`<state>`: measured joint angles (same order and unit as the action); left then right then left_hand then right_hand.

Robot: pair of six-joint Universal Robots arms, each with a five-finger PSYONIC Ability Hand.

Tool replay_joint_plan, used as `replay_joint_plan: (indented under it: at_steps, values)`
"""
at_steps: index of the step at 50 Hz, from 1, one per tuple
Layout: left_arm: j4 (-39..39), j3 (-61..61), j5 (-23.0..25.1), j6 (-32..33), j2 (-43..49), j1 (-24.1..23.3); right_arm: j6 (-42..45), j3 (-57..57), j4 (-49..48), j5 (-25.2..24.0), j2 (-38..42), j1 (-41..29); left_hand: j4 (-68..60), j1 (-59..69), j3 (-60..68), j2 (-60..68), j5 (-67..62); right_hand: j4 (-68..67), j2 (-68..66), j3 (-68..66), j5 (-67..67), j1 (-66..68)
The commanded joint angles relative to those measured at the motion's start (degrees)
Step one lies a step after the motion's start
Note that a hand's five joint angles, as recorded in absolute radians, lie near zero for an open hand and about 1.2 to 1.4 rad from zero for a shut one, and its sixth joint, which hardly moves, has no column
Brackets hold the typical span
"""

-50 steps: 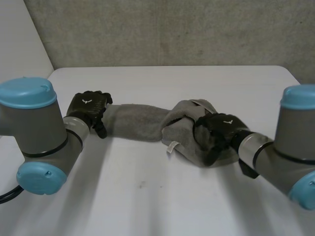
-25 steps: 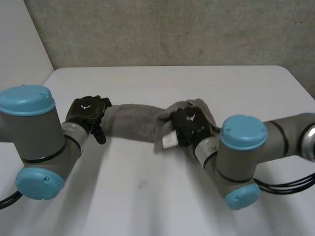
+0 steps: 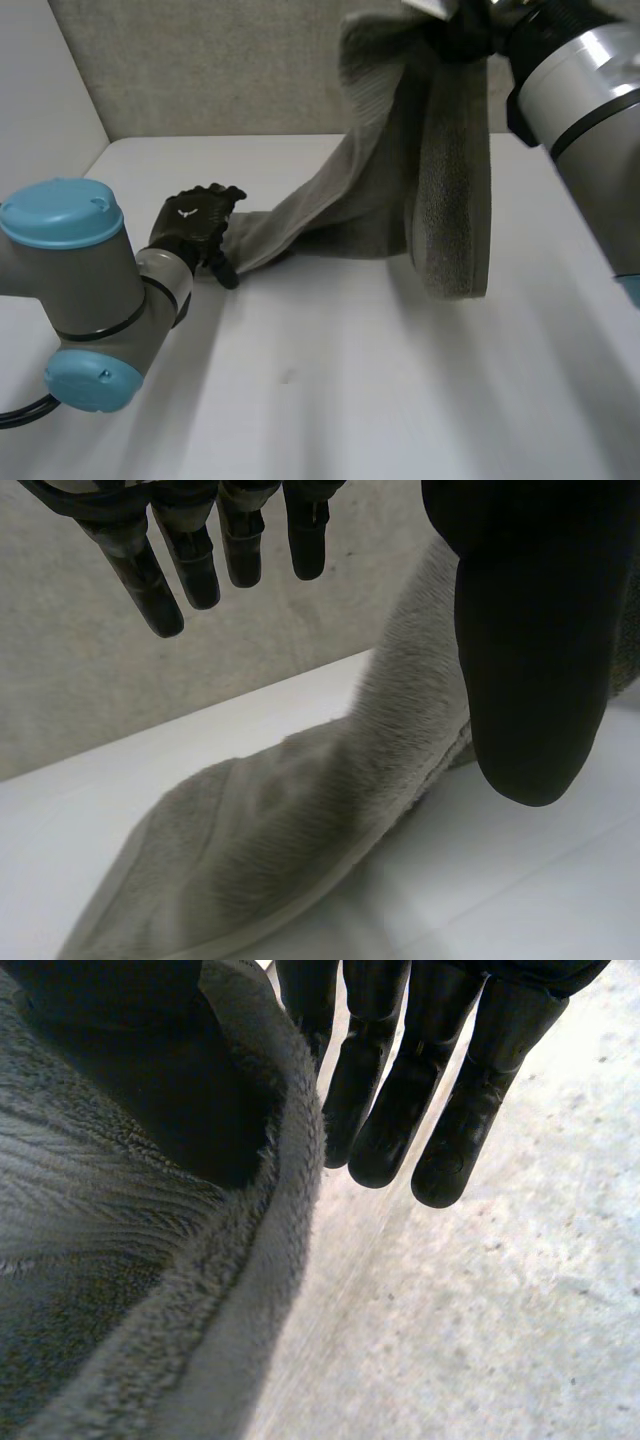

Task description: Fold the towel.

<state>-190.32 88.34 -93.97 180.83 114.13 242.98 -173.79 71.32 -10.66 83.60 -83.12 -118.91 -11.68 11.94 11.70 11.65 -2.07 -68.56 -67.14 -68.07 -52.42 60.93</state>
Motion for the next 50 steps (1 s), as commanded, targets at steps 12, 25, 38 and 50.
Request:
replay_joint_plan:
  at_steps: [12, 25, 38, 50]
  values:
    - [0.12, 1.83, 1.17, -2.59, -0.66, -1.28, -1.37, 0.40, 1.44, -0.64, -3.89, 3.24, -4.40, 4.14, 4.38, 4.43, -4.01, -11.44, -12.86, -11.93, -17.58, 19.07]
    - [-1.19, 1.66, 0.81, -2.76, 3.91, -3.74, -1.37, 0.23, 1.44, -0.64, -4.86, 4.21, -6.44, 6.18, 6.42, 6.47, -6.05, -11.44, -12.86, -11.93, -17.58, 19.07]
    - [-5.24, -0.63, 0.37, -3.12, 7.07, -8.22, -1.46, 0.58, 1.52, -0.46, -4.77, 4.03, -0.55, 0.29, 0.53, 0.58, -0.16, -11.44, -12.86, -11.93, -17.58, 19.07]
    - [-10.33, -9.75, -2.18, -8.56, 17.95, -12.26, -2.51, 0.67, 1.61, -0.28, -5.29, 3.77, -9.11, 8.85, 9.09, 9.14, -8.72, -11.44, -12.86, -11.93, -17.58, 19.07]
